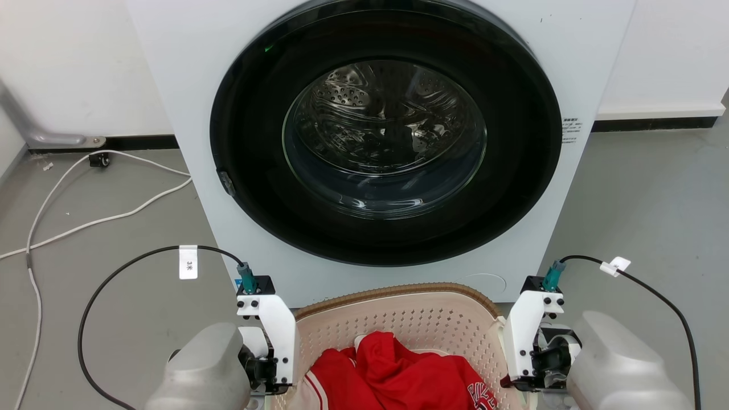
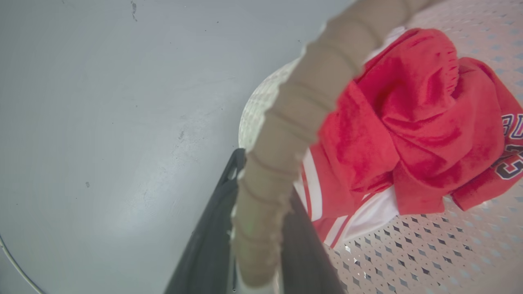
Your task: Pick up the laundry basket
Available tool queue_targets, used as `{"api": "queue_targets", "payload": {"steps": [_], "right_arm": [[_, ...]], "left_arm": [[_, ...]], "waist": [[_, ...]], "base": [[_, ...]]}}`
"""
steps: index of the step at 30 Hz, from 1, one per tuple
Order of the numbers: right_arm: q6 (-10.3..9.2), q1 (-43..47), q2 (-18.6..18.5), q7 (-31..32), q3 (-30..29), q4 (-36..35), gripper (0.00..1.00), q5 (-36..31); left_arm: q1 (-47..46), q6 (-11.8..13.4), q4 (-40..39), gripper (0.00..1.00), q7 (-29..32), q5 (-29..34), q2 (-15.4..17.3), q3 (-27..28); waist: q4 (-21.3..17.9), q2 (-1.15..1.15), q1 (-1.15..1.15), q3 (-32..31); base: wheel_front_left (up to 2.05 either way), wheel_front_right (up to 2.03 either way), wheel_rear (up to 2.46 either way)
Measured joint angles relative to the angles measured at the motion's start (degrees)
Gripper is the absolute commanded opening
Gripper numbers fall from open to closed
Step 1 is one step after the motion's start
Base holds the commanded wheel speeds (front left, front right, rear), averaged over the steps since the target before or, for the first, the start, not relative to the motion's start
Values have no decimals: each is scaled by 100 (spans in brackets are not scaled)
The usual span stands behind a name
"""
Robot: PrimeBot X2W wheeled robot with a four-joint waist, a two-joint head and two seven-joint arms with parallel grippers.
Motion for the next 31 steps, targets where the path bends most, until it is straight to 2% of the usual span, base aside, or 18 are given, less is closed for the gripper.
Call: {"api": "queue_targets", "payload": {"steps": [31], "right_arm": [[0,5,0,23,-73,0,0,-53]], "left_arm": [[-6,0,9,0,-52,-122,-1,-126]], "waist": [[-1,0,0,-13]], "base": [[0,0,0]]}}
